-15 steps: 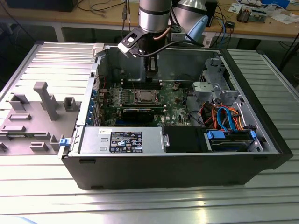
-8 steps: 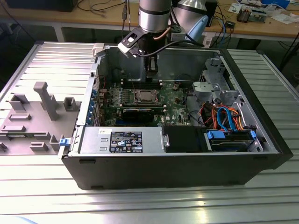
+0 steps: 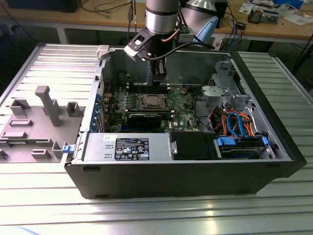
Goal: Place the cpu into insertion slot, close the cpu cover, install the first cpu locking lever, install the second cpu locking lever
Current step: 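Install the first cpu locking lever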
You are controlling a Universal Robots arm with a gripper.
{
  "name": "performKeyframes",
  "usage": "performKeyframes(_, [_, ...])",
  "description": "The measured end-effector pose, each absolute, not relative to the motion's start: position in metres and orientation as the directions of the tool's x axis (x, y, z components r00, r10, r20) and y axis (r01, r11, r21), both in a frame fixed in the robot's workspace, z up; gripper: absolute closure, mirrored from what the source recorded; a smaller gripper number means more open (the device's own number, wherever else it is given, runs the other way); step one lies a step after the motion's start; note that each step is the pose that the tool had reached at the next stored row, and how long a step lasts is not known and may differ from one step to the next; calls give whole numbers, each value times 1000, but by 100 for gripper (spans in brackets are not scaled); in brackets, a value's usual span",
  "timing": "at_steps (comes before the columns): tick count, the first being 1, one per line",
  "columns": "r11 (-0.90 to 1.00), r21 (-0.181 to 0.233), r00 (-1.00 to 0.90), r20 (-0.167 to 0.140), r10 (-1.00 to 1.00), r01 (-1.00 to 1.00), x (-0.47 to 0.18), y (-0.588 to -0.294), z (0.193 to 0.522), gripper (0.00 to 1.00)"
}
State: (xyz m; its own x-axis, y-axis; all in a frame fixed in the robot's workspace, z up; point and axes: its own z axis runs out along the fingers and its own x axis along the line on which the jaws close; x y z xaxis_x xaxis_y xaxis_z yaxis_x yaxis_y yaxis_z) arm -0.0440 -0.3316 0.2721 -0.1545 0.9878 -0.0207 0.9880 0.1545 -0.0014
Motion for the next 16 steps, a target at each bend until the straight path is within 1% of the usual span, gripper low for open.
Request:
performKeyframes(4, [235, -1, -235, -21, 972, 972, -44, -332, 272, 89])
performKeyframes(16, [236, -1, -236, -21, 972, 972, -53, -332, 272, 89])
